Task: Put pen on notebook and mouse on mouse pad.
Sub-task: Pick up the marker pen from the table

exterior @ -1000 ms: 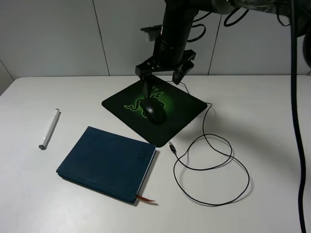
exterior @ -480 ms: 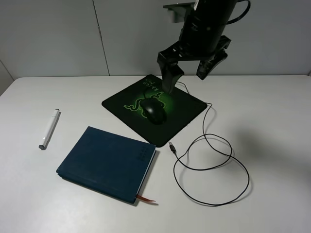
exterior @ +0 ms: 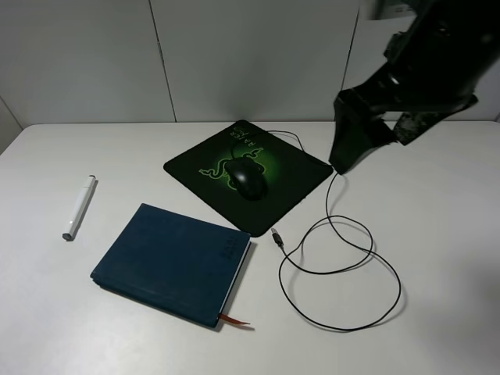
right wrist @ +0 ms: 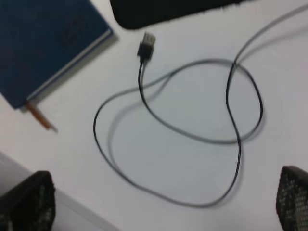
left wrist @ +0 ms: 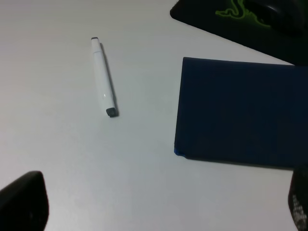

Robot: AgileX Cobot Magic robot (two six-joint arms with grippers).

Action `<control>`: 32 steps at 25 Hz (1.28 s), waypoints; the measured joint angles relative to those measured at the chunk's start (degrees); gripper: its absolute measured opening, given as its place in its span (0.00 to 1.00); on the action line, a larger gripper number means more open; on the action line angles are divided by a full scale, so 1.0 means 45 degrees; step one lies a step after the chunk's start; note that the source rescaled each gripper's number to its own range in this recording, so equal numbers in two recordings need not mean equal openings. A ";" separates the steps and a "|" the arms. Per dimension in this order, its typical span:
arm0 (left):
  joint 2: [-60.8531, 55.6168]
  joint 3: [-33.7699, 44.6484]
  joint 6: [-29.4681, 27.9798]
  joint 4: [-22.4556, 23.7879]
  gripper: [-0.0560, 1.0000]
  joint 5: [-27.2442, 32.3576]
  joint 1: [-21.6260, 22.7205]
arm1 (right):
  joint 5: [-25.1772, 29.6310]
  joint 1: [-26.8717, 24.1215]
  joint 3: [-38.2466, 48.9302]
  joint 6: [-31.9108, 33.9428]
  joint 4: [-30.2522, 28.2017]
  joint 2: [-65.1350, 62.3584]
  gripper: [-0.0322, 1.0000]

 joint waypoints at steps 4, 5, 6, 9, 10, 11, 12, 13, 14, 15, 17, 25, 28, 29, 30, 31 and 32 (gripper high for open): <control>0.0000 0.0000 0.0000 0.0000 1.00 0.0000 0.0000 | 0.0012 0.0000 0.1515 0.0131 -0.0024 -0.2136 1.00; 0.0000 0.0000 0.0000 0.0000 1.00 0.0000 0.0000 | 0.0012 0.0000 0.1879 0.0267 -0.0027 -0.2684 1.00; 0.0000 0.0000 0.0000 0.0000 1.00 0.0000 0.0000 | 0.0012 0.0000 0.2238 0.0407 -0.0039 -0.3255 1.00; 0.0000 0.0000 0.0000 0.0000 1.00 0.0000 0.0000 | 0.0025 0.0000 0.3184 0.0679 -0.0087 -0.4961 1.00; 0.0000 0.0000 0.0000 0.0000 1.00 0.0000 0.0000 | 0.0036 0.0000 0.3446 0.0692 -0.0145 -0.5587 1.00; 0.0000 0.0000 0.0000 0.0000 1.00 0.0000 0.0000 | 0.0036 0.0000 0.3749 0.0722 -0.0246 -0.6105 1.00; 0.0000 0.0000 0.0000 0.0000 1.00 0.0000 0.0000 | 0.0036 0.0000 0.4055 0.0732 -0.0321 -0.6752 1.00; 0.0000 0.0000 0.0000 0.0000 1.00 0.0000 0.0000 | 0.0048 0.0000 0.4363 0.0732 -0.0449 -0.7411 1.00; 0.0000 0.0000 0.0000 0.0000 1.00 0.0000 0.0000 | 0.0048 0.0000 0.4605 0.0732 -0.0579 -0.8077 1.00; 0.0000 0.0000 0.0000 0.0000 1.00 0.0000 0.0000 | 0.0063 -0.0072 0.4874 0.0732 -0.0641 -0.8645 1.00; 0.0000 0.0000 0.0000 0.0000 1.00 0.0000 0.0000 | 0.0063 -0.0571 0.5334 0.0732 -0.0683 -0.9972 1.00; 0.0000 0.0000 0.0000 0.0000 1.00 0.0000 0.0000 | -0.0231 -0.4506 0.6906 0.0692 -0.0899 -1.4128 1.00; 0.0000 0.0000 0.0000 0.0000 1.00 0.0000 0.0000 | -0.0812 -0.5951 0.7555 0.0692 -0.0899 -1.5374 1.00; 0.0000 0.0000 0.0000 0.0000 1.00 0.0000 0.0000 | -0.1017 -0.6281 0.7812 0.0692 -0.0899 -1.5678 1.00; 0.0000 0.0000 0.0000 0.0000 1.00 0.0000 0.0000 | -0.1225 -0.6630 0.8068 0.0692 -0.0899 -1.6027 1.00; 0.0000 0.0000 0.0000 0.0000 1.00 0.0000 0.0000 | -0.1425 -0.6924 0.8333 0.0692 -0.0899 -1.6374 1.00; 0.0000 0.0000 0.0000 0.0000 1.00 0.0000 0.0000 | -0.1603 -0.7134 0.8550 0.0692 -0.0899 -1.6668 1.00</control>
